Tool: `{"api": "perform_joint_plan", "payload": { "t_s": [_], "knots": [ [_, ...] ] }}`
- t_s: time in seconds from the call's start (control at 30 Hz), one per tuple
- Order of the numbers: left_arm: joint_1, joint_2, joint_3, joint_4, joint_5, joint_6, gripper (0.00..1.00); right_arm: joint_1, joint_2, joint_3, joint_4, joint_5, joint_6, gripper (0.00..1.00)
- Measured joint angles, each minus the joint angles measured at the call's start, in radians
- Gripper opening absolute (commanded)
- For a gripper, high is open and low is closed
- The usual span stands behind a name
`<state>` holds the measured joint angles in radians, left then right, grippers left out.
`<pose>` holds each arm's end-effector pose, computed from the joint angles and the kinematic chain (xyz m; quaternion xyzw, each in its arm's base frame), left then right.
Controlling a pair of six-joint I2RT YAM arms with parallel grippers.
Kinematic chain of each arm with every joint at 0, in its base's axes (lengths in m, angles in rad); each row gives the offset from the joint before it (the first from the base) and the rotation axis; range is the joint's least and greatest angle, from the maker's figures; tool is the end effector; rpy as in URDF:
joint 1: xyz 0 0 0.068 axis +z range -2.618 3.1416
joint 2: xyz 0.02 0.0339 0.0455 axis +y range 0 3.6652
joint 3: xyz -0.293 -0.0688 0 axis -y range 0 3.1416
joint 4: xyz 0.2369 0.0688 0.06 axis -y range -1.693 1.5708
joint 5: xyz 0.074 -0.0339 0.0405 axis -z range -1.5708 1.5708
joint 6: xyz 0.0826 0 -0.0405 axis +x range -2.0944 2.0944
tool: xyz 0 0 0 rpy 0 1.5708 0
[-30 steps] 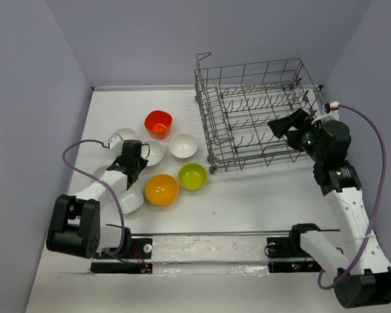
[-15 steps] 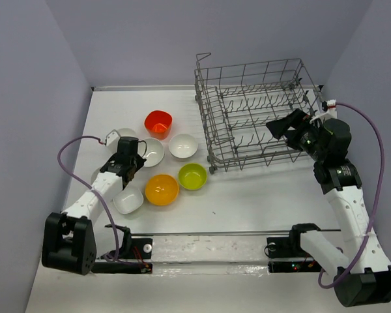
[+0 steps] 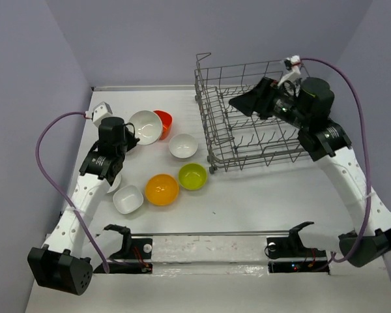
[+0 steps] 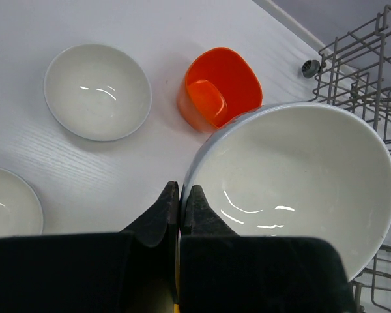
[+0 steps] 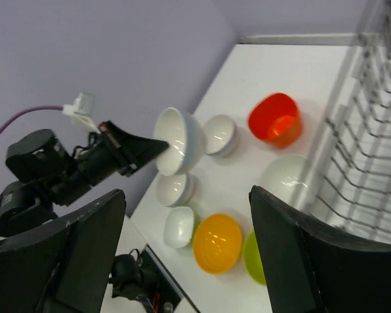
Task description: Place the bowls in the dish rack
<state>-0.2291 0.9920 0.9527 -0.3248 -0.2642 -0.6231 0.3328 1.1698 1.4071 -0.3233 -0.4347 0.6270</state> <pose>0.2410 -0.0341 0.3547 -0.2331 0.7859 -0.1337 0.5570 0.2440 0.1211 0.4845 -0.0388 0.7331 0.4457 0.5122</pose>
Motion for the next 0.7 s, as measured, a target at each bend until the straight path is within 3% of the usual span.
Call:
{"api": "perform_joint_plan", "payload": {
  "t_s": [0.17, 0.27, 0.47, 0.7],
  "knots": [
    [-0.040, 0.043, 0.129, -0.085, -0.021, 0.068, 0.00, 0.358, 0.308, 0.382, -0.106, 0.201, -0.083, 0.76],
    [-0.061, 0.056, 0.180, -0.105, -0.034, 0.097, 0.00, 0.479, 0.486, 0.557, -0.180, 0.341, -0.132, 0.73],
    [-0.086, 0.066, 0.235, -0.148, -0.045, 0.137, 0.00, 0.581, 0.742, 0.778, -0.385, 0.621, -0.201, 0.70],
    [-0.106, 0.075, 0.238, -0.179, -0.047, 0.155, 0.00, 0.605, 0.835, 0.848, -0.463, 0.800, -0.240, 0.65]
  ]
}}
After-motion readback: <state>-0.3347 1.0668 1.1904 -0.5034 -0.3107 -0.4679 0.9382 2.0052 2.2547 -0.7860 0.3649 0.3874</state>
